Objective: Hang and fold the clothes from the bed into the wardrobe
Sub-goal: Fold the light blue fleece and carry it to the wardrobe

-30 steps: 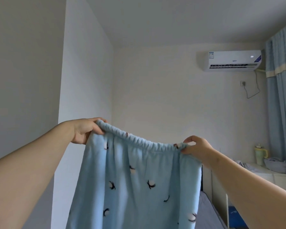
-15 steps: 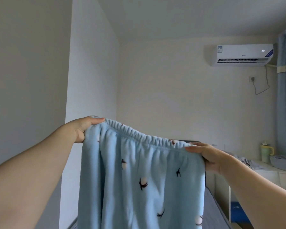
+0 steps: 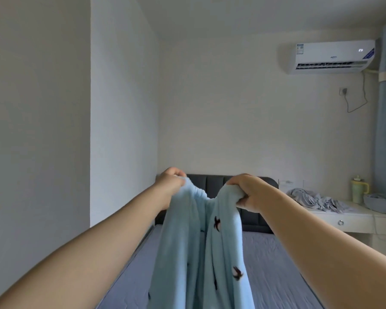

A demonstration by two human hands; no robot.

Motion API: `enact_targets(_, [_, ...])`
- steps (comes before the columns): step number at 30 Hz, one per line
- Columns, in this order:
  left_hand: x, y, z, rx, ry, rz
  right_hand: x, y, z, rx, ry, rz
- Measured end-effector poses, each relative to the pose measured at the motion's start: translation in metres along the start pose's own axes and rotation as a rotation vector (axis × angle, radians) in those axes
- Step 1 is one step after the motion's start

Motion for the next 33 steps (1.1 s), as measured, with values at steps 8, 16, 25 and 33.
enact_targets(8, [-0.044,-0.029,0.033,0.024,-0.227,-0.291,-0.025,-0.031,-0.011,0.12,0.041,-0.08])
enact_targets(16, [-0.031,0.007,0.037,0.072,-0.341,-0.125,-0.043,-0.057,-0.029,-0.014,0.223,-0.21])
enact_targets(25, [-0.011,0.051,0.018,-0.549,-0.02,-0.112,-0.03,-0.065,-0.006,-0.836,0.687,0.008])
enact_targets(33, [0.001,0.091,0.012,-0.581,-0.009,-0.15,-0.026,-0.087,-0.006,-0.239,0.508,-0.108])
Point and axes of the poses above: each hand's wrist, its own x-axis towards the middle knuckle, its own y-axis out of the back of the hand, z = x × y, the point moved 8 cm from there along x, towards the middle knuckle, and after that the axes turned 6 degrees about z, right-handed, at the moved point
